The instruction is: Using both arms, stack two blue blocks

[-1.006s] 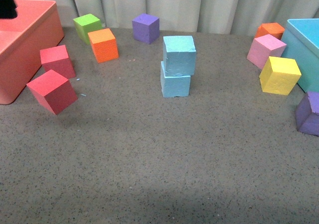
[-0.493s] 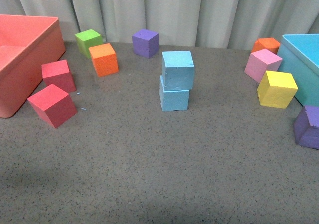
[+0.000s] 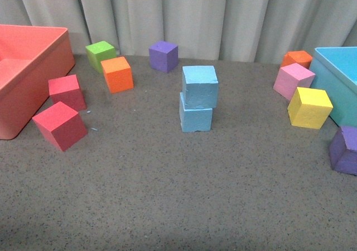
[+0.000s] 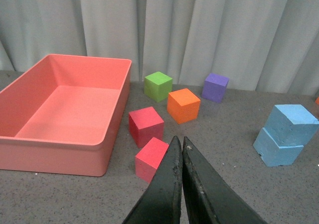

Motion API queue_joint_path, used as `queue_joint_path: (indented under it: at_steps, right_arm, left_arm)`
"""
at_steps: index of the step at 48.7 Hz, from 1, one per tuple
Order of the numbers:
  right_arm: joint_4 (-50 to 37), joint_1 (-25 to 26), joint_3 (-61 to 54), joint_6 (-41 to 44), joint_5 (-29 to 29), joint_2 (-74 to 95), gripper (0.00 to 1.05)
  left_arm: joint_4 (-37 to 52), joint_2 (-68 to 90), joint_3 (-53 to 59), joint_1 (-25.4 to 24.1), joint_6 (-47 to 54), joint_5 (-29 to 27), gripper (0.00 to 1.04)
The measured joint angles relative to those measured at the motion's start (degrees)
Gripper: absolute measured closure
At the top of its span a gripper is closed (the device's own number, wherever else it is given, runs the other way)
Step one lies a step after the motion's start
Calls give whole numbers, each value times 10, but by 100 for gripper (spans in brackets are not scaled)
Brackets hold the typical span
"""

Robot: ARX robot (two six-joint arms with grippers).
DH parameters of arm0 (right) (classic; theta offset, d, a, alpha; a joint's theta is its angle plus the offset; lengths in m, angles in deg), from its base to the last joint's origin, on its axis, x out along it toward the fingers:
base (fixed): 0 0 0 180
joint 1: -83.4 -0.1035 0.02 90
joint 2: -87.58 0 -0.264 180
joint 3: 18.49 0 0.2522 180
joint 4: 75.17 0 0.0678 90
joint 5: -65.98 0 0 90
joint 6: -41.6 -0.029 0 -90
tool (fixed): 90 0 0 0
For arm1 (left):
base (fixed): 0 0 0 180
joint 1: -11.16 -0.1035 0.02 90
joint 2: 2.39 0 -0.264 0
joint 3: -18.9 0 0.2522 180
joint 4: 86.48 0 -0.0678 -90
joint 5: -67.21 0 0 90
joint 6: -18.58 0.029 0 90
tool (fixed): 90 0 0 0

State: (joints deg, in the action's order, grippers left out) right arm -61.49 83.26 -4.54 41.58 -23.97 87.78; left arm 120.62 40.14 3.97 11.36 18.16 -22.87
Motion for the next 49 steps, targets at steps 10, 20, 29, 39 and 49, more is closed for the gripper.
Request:
queue_joint_path:
  at_steps: [10, 20, 29, 39, 49]
  right_arm:
    - [0, 0, 0, 0, 0, 0, 10]
    - [0, 0, 0, 0, 0, 0, 10]
    - [0, 0, 0, 0, 0, 0, 10]
    - [0, 0, 0, 0, 0, 0, 10]
    - [0, 0, 0, 0, 0, 0, 10]
  left_arm:
    - [-94, -106, 0, 0, 0, 0, 101]
    - [-153, -169, 1, 0, 0, 0, 101]
    - [-199, -217, 1, 0, 0, 0, 101]
    - [-245, -264, 1, 0, 0, 0, 101]
    - [-289, -308, 1, 0, 0, 0, 101]
